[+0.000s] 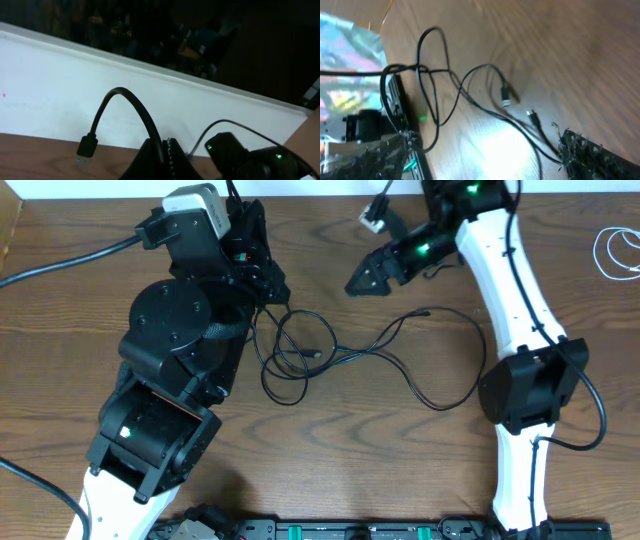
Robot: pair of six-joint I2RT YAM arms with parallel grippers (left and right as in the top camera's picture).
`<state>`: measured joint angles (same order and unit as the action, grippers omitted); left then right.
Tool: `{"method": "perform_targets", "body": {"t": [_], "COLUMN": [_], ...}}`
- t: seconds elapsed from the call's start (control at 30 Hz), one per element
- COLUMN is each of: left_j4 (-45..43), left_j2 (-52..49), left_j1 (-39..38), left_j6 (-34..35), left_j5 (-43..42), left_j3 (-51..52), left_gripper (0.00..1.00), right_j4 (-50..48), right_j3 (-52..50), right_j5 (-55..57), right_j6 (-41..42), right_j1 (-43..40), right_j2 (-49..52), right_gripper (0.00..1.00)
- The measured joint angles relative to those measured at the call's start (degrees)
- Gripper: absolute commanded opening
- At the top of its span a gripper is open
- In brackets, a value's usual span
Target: Untangle cables
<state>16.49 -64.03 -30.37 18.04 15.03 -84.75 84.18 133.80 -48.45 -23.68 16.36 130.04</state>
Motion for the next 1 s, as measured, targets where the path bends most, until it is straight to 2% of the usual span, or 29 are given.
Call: {"method": "perform_targets", "body": {"t": [0.13,0.5,0.8,1.0], "left_j4": [0.00,2.34,8.83,8.83], "left_j2": [0.00,0.00,-0.44,-1.46], "left_j1": [0.00,0.00,1.03,3.28], "left_j6": [0.00,0.00,0.72,2.80], "left_j5": [0.20,0.35,0.37,0.37], "left_j3": [0.00,0.00,0.00,0.00], "left_gripper": [0.08,0.08,0.08,0.08], "right_j4": [-0.92,-3.15,-2.95,-2.34], "right_j3": [-2.62,-5.40,-5.40,-5.53], "right_j5": [0.00,-1.31,-7.08,-6.12], "right_j6": [-0.83,-3.61,-3.91,-4.87], "right_j1": [2.47,8.00,5.03,8.04], "right_j2": [0.00,0.00,0.00,0.00], "right_gripper": [0.95,0.86,0.82,0.77]}}
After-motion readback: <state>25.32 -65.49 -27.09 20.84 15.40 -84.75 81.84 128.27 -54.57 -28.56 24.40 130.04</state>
